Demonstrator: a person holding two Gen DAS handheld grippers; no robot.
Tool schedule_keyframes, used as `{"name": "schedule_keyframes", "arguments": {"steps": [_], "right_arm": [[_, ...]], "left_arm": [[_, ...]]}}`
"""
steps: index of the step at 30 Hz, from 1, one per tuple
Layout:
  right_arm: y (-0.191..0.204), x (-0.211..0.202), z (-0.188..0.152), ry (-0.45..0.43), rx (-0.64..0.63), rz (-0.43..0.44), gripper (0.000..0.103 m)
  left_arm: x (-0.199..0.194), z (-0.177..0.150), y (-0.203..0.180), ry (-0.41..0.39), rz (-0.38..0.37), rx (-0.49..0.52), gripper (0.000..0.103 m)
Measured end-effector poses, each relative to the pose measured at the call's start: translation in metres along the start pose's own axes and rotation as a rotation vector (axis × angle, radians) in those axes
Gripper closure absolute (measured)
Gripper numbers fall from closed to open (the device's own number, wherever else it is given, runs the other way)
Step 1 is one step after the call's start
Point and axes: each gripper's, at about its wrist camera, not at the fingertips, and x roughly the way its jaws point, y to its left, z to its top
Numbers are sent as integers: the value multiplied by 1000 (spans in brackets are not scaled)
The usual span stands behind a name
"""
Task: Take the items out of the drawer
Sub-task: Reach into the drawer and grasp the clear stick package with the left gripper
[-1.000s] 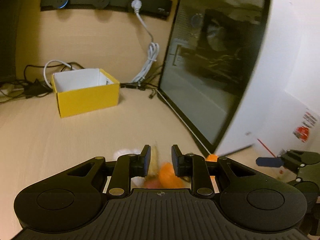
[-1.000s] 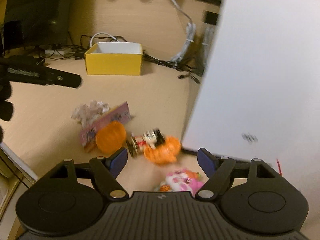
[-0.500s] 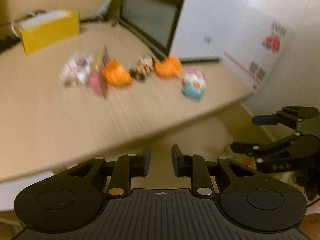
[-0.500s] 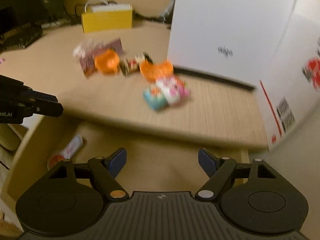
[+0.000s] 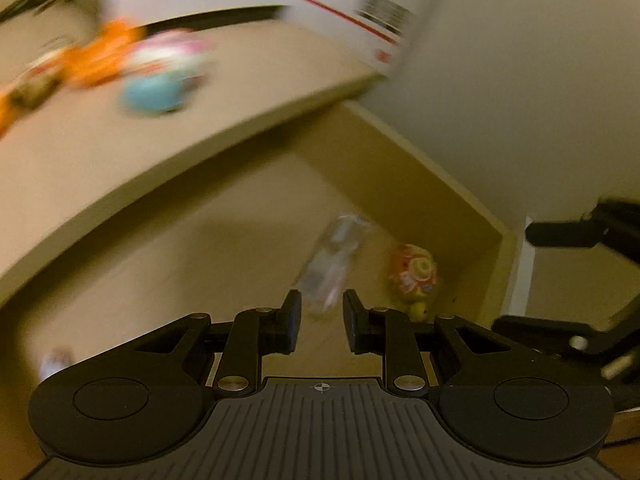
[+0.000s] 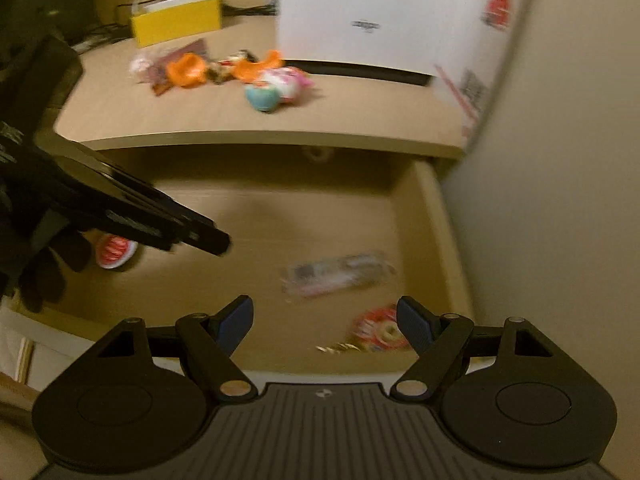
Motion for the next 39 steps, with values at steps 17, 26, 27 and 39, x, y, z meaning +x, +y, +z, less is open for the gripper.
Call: {"name": "schedule_keyframes", "arguments": {"steps": [17, 26, 27, 39], "right_arm": [[-19, -10, -36, 55, 144, -125, 24], [-19, -8, -33, 71, 142, -147, 24], [-19, -8, -30, 66, 132, -146, 24], [19, 53, 58, 40, -99, 87, 24]], "left_arm": [[113, 28, -45, 126, 77, 300, 57], [106, 32, -27, 147, 68, 164, 68], [98, 30, -22, 147, 60, 137, 68], [-87, -30, 54, -63, 217, -366, 68]]}}
